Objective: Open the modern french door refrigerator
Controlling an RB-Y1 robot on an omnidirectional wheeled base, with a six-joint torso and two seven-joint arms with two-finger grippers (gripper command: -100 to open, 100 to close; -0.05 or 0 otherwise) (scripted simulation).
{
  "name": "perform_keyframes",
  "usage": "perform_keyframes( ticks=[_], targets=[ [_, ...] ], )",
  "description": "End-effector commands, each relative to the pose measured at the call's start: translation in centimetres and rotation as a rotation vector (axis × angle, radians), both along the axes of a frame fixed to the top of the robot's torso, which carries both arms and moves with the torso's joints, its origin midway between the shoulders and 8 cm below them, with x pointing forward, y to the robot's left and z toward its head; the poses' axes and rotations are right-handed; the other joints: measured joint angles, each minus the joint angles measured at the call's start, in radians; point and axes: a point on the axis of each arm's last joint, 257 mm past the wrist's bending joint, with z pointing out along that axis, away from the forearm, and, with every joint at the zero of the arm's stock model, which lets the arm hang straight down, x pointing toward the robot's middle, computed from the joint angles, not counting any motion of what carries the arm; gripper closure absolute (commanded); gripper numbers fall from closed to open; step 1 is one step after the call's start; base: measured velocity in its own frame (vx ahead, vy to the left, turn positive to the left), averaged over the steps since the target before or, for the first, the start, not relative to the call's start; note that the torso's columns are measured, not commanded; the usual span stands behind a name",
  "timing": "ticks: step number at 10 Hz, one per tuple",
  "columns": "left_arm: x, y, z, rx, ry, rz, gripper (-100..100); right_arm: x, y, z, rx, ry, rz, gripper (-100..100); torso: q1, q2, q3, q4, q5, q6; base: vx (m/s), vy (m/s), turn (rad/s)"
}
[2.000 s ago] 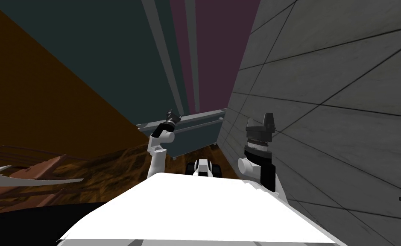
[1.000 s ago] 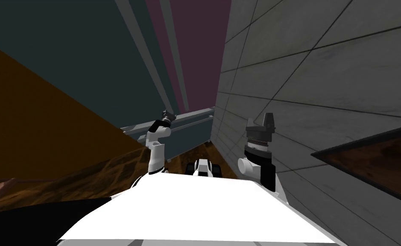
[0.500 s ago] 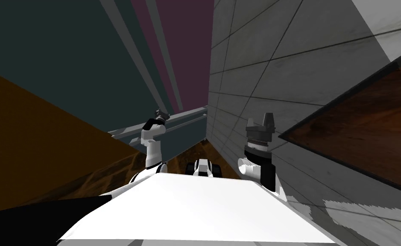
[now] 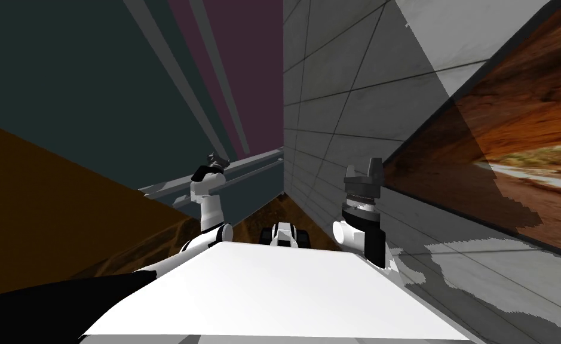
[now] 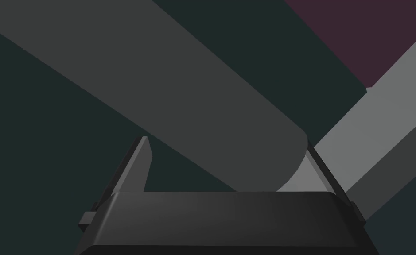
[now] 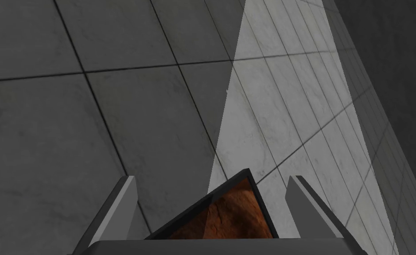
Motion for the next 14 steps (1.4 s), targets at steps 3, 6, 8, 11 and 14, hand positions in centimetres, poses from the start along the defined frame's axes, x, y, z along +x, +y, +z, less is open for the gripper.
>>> perform_keyframes(
  ticks=[3,6,8,11,14],
  targets=[
    [-1.1,7.5,0.3,-0.019,-0.015,0.119,-100,0.0,0.0,0.0,0.0,0.0,0.0,0,0.0,-0.001,-0.002,0.003,-0.004,0.006,-0.113,-0.025,-0.289],
    [-2.3,11.2,0.2,-0.043,-0.023,0.182,-100,0.0,0.0,0.0,0.0,0.0,0.0,0,-0.001,-0.001,-0.002,0.0,-0.001,0.006,-0.069,-0.026,-0.186],
    [-3.4,14.1,1.0,-0.055,-0.047,0.233,-100,0.0,0.0,0.0,0.0,0.0,0.0,0,-0.003,-0.001,-0.001,0.0,-0.002,0.006,-0.104,-0.039,-0.316],
    [-2.8,11.9,0.1,-0.05,-0.027,0.195,100,0.0,0.0,0.0,0.0,0.0,0.0,0,0.0,-0.001,-0.001,0.0,0.0,0.0,0.011,0.01,0.088],
    [-1.2,7.9,-0.4,-0.029,-0.005,0.125,100,0.0,0.0,0.0,0.0,0.0,0.0,0,0.011,0.001,0.0,0.002,0.002,-0.006,0.115,0.026,0.298]
  ],
)
